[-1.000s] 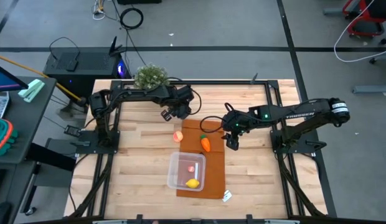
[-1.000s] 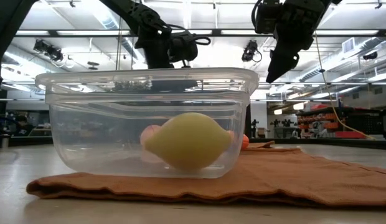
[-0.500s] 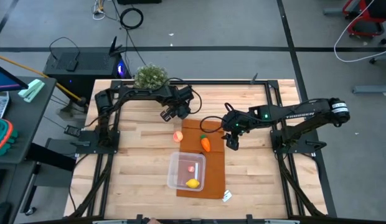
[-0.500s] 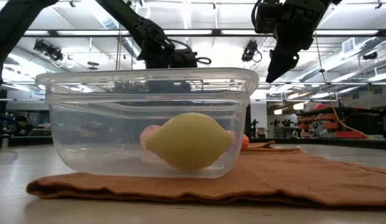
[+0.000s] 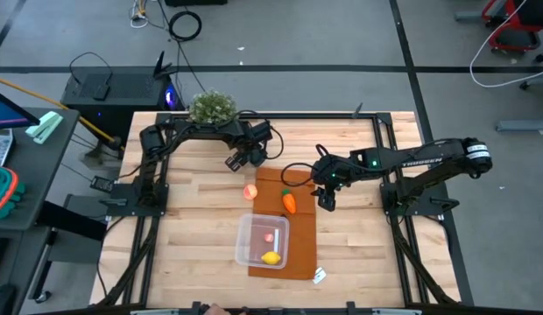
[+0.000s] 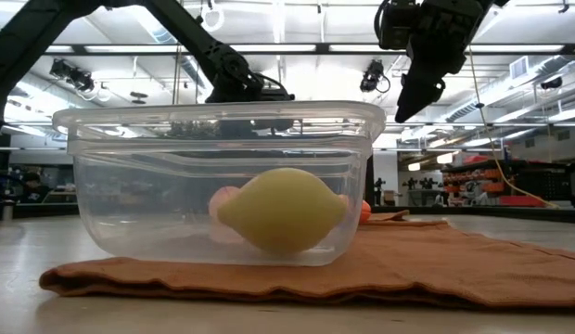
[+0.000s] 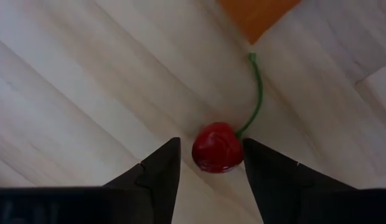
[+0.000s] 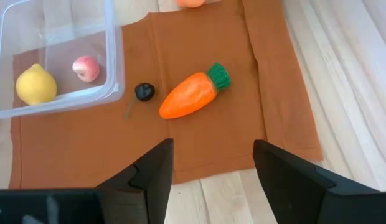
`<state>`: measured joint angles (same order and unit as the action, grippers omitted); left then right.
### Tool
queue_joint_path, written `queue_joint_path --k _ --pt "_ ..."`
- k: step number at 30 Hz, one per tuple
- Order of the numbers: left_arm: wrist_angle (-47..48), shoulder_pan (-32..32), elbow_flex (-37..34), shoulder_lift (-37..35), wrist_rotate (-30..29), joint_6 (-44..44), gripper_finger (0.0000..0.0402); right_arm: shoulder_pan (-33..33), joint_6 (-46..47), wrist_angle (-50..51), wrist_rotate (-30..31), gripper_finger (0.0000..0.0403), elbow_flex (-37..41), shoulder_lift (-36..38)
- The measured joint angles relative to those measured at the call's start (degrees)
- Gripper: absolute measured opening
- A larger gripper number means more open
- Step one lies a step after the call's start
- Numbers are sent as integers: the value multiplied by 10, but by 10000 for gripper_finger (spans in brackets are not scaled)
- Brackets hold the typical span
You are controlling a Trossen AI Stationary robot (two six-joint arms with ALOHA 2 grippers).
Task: Pick and placing Produce into tupperware
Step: Put the red cherry into the transparent bin
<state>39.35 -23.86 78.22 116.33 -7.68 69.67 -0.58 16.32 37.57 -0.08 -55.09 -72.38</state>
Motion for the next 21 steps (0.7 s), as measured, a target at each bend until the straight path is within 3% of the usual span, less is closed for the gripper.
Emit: queue_joint_path --k 21 --pt "3 3 0 0 19 -1 109 0 3 0 0 190 0 0"
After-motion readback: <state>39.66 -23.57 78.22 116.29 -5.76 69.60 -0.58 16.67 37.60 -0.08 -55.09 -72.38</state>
